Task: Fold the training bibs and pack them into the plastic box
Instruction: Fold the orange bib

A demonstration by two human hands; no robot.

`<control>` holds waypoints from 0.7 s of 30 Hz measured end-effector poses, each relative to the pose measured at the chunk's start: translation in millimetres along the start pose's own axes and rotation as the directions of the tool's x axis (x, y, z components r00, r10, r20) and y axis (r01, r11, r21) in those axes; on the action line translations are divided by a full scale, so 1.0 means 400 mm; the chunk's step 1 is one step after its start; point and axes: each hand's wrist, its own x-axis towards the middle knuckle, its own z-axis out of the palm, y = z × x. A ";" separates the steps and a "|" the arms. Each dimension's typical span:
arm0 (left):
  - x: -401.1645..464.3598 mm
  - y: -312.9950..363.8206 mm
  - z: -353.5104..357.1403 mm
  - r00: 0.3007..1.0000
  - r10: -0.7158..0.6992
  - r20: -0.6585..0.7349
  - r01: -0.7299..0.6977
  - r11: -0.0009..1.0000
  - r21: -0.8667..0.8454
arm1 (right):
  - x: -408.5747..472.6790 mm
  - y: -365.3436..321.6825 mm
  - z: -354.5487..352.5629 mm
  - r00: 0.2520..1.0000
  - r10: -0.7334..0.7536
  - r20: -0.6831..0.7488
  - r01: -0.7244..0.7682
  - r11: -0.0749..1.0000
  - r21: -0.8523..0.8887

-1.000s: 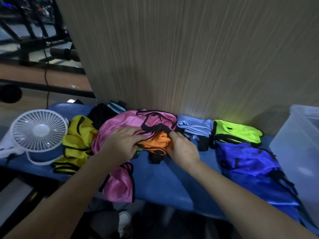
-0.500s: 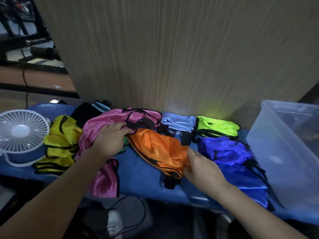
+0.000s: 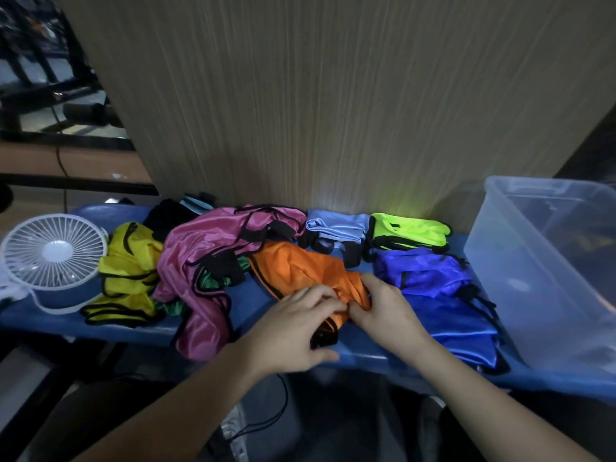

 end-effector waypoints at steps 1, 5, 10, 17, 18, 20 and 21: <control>0.000 0.003 0.008 1.000 -0.007 0.003 0.007 0.999 0.039 | -0.002 0.001 0.000 1.000 0.013 -0.001 -0.013 0.999 0.038; 0.004 0.003 0.020 0.992 -0.036 -0.123 0.043 0.997 0.058 | -0.004 0.010 -0.015 0.998 0.057 0.033 -0.064 0.970 0.236; 0.007 -0.010 -0.011 0.920 -0.258 -0.294 0.201 0.957 -0.210 | -0.017 0.040 -0.069 0.976 0.086 0.199 -0.170 0.875 0.453; 0.018 -0.046 -0.058 0.844 -0.284 -0.454 0.171 0.946 -0.274 | -0.037 0.069 -0.139 0.962 0.167 0.217 -0.271 0.690 0.671; 0.021 -0.049 -0.064 0.841 -0.269 -0.470 0.153 0.950 -0.271 | -0.038 0.071 -0.143 0.957 0.186 0.224 -0.291 0.638 0.713; 0.025 -0.050 -0.074 0.839 -0.284 -0.464 0.146 0.939 -0.311 | -0.039 0.077 -0.148 0.948 0.225 0.227 -0.316 0.550 0.773; 0.027 -0.046 -0.077 0.838 -0.316 -0.445 0.157 0.921 -0.358 | -0.039 0.080 -0.150 0.944 0.250 0.217 -0.321 0.536 0.780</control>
